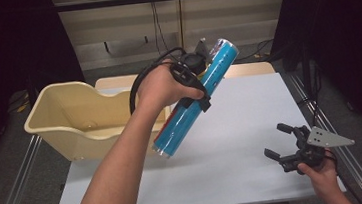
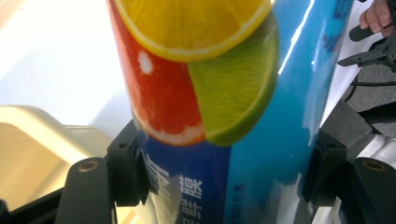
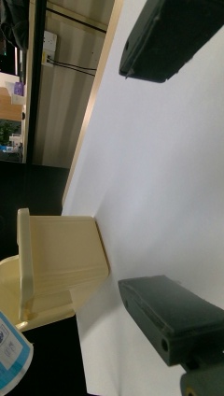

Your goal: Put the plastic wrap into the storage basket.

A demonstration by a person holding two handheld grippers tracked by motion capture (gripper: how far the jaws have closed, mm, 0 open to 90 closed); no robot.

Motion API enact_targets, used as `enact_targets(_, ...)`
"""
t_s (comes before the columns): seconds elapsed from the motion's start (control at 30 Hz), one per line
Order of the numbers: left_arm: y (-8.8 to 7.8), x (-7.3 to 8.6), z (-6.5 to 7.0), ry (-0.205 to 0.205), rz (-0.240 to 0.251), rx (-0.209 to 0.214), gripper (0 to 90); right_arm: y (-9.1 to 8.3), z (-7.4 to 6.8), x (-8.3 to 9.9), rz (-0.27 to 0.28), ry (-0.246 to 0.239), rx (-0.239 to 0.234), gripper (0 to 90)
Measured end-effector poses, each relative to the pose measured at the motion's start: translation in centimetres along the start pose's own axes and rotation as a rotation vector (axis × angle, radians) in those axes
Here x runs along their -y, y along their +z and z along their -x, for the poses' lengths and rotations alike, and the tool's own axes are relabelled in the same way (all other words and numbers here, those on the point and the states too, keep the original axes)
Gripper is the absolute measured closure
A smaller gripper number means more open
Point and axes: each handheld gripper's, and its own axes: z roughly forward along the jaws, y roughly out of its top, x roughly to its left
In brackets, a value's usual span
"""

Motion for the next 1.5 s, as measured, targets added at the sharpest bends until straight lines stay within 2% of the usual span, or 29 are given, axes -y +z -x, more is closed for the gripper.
enact_targets(0.17, -1.0, 0.0, -0.8, 0.004, 0.008, -0.021, 31.5, 0.0, 0.0, 0.0, -0.001, 0.001, 0.000, 0.2)
enact_targets(0.43, -2.4, 0.0, -2.4, -0.013, 0.017, -0.063, 31.5, 0.0, 0.1, 0.1, -0.002, 0.001, -0.002, 0.2)
enact_targets(0.8, -3.0, -0.1, -3.9, 0.009, 0.005, -0.085, 31.6, -0.1, 0.1, 0.1, 0.001, 0.013, -0.001, 0.2)
enact_targets(1.2, -3.7, 0.4, -6.1, 0.083, -0.013, -0.161, 31.6, 0.0, 0.3, 0.3, -0.002, 0.018, -0.003, 0.2)
enact_targets(1.33, -3.4, 0.7, -6.8, 0.107, -0.032, -0.162, 31.6, 0.2, 0.3, 0.3, -0.009, 0.013, -0.003, 0.1)
enact_targets(1.4, -2.9, 0.9, -7.1, 0.136, -0.049, -0.189, 31.6, 0.1, 0.3, 0.3, -0.006, 0.015, -0.001, 0.1)
enact_targets(1.5, -2.6, 1.0, -7.4, 0.143, -0.058, -0.198, 31.5, 0.1, 0.3, 0.3, -0.006, 0.017, -0.001, 0.1)
